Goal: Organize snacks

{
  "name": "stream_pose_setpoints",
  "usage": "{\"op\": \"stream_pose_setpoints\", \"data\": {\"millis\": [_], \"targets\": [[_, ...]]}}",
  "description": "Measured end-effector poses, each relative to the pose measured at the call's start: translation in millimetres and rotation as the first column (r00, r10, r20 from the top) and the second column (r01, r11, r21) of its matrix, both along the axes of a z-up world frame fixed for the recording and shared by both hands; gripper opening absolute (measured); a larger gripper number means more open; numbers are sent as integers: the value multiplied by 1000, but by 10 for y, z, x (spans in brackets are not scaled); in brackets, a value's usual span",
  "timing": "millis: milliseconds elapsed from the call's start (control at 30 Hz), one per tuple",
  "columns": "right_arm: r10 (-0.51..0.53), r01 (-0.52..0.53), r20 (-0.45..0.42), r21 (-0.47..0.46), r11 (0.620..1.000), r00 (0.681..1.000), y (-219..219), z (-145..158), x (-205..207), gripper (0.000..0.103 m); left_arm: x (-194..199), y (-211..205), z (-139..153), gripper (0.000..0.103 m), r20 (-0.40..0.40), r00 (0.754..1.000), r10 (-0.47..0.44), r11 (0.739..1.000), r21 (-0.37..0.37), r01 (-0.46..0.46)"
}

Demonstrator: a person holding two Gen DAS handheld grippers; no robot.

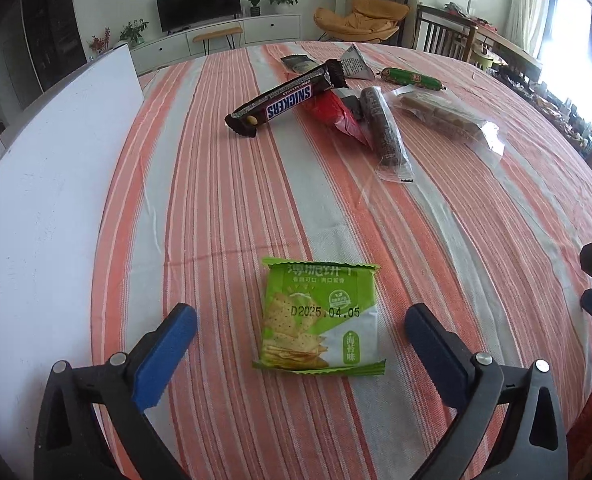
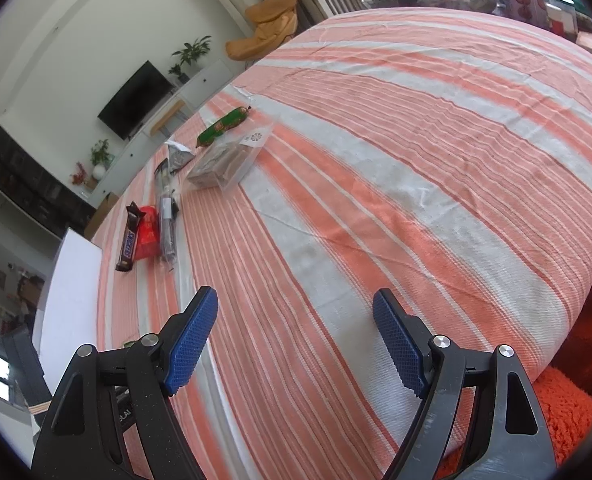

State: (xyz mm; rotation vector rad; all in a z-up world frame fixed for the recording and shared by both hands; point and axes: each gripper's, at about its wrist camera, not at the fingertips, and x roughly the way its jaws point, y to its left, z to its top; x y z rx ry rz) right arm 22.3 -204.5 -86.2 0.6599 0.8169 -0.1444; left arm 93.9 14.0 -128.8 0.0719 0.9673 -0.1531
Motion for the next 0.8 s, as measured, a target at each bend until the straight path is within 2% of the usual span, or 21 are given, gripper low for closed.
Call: {"op": "stream_pose_setpoints", "data": {"millis": [333, 800], "targets": [[19, -19, -7, 4, 1000, 1000, 29, -35, 50, 83, -27, -7, -4, 103, 30, 1000, 5, 1000, -1, -5], [118, -118, 23, 16, 993, 993, 190, -18, 130, 83, -35, -12, -7, 103, 32, 999, 6, 1000, -2, -6]]}}
